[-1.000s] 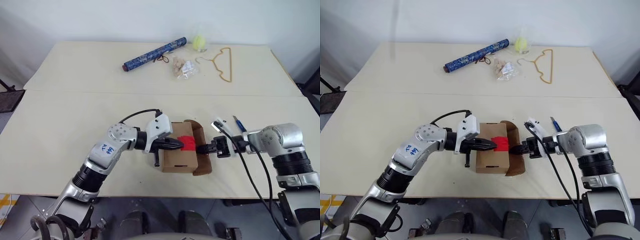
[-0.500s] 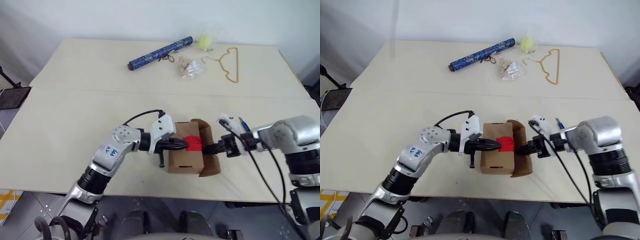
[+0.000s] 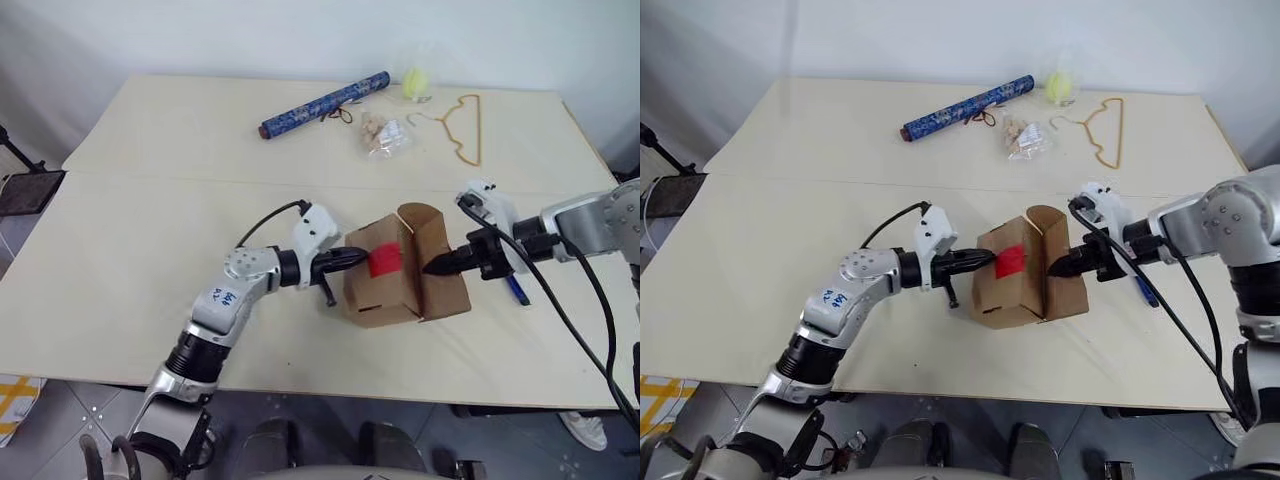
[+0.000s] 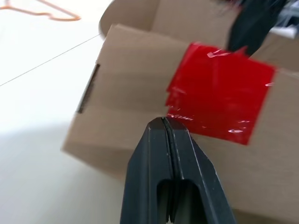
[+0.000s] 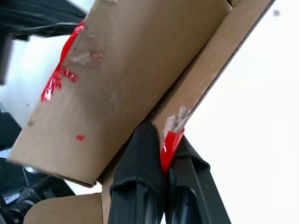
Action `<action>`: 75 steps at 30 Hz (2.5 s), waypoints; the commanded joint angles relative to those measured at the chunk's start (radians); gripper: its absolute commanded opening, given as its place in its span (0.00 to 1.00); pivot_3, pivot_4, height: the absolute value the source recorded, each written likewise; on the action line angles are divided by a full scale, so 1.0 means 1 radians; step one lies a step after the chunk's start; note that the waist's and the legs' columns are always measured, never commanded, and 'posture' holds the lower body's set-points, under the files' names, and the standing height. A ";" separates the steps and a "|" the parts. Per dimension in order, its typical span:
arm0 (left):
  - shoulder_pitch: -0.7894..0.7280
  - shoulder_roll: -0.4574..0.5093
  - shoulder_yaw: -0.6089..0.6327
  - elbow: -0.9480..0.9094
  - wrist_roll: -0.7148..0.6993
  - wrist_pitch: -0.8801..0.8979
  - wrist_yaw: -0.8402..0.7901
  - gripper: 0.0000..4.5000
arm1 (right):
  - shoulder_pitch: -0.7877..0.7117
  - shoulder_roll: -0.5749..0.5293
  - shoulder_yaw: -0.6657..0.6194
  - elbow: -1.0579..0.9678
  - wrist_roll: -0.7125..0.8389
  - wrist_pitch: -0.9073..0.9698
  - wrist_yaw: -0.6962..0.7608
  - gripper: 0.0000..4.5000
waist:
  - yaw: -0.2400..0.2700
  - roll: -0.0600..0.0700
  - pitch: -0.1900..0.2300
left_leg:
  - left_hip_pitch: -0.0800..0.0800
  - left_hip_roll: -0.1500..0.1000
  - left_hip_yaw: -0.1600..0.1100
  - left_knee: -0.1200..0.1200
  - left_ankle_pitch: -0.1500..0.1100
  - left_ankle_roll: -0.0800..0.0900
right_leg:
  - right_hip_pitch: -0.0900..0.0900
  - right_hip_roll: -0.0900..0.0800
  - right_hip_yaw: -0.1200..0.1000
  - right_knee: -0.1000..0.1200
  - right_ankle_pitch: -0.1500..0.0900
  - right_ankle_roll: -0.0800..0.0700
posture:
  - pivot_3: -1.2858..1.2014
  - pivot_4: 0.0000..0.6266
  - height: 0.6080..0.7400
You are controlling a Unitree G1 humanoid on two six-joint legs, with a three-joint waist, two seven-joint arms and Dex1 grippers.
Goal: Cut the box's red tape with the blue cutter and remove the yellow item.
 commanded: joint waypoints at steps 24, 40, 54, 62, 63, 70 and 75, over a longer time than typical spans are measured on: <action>0.041 -0.015 -0.016 0.009 0.018 0.064 0.006 0.00 | -0.249 0.026 0.186 -0.005 0.336 0.004 -0.481 0.01 | 0.000 0.000 0.000 | -0.010 0.001 0.006 0.002 0.000 0.002 | -0.015 0.000 -0.001 0.007 0.001 0.000 | 0.52 0.24 1.00; 0.034 -0.003 0.038 -0.041 -0.011 0.063 -0.025 0.00 | -0.315 0.023 0.235 -0.042 0.278 0.004 -0.477 0.01 | -0.001 0.000 0.000 | -0.010 0.001 0.007 0.002 0.000 0.002 | -0.016 -0.001 -0.001 0.008 0.002 0.000 | 0.52 0.24 1.00; -0.178 0.146 0.141 -0.068 -0.252 0.259 -0.255 0.00 | -0.315 0.029 0.229 -0.020 0.207 0.004 -0.468 0.01 | -0.020 -0.001 0.001 | -0.012 0.001 0.006 0.001 0.000 0.001 | -0.017 0.000 -0.001 0.008 0.002 0.001 | 0.52 0.24 1.00; -0.238 -0.027 0.082 0.001 -0.167 0.139 -0.120 0.00 | -0.316 0.043 0.231 -0.022 0.173 0.004 -0.454 0.01 | -0.026 -0.002 0.001 | -0.012 0.000 0.008 0.001 0.000 0.001 | -0.018 0.002 -0.001 0.009 0.002 0.001 | 0.52 0.24 1.00; -0.242 -0.031 0.074 0.008 -0.159 0.126 -0.119 0.00 | -0.317 0.045 0.231 -0.021 0.168 0.004 -0.452 0.01 | -0.025 -0.002 0.001 | -0.012 0.000 0.009 0.001 0.000 0.001 | -0.018 0.002 -0.001 0.009 0.002 0.001 | 0.52 0.24 1.00; -0.279 -0.063 0.064 0.081 -0.114 0.036 -0.099 0.00 | -0.331 0.084 0.225 -0.027 0.160 0.004 -0.455 0.01 | -0.022 -0.002 0.001 | -0.012 0.001 0.009 0.001 0.000 0.001 | -0.019 0.001 -0.001 0.009 0.002 0.001 | 0.52 0.24 1.00; -0.228 -0.008 0.049 0.054 -0.130 0.066 -0.159 0.00 | -0.328 0.085 0.219 -0.025 0.149 0.004 -0.453 0.01 | -0.025 -0.002 0.001 | -0.012 0.001 0.008 0.001 0.000 0.001 | -0.019 0.001 -0.001 0.009 0.002 0.001 | 0.52 0.24 1.00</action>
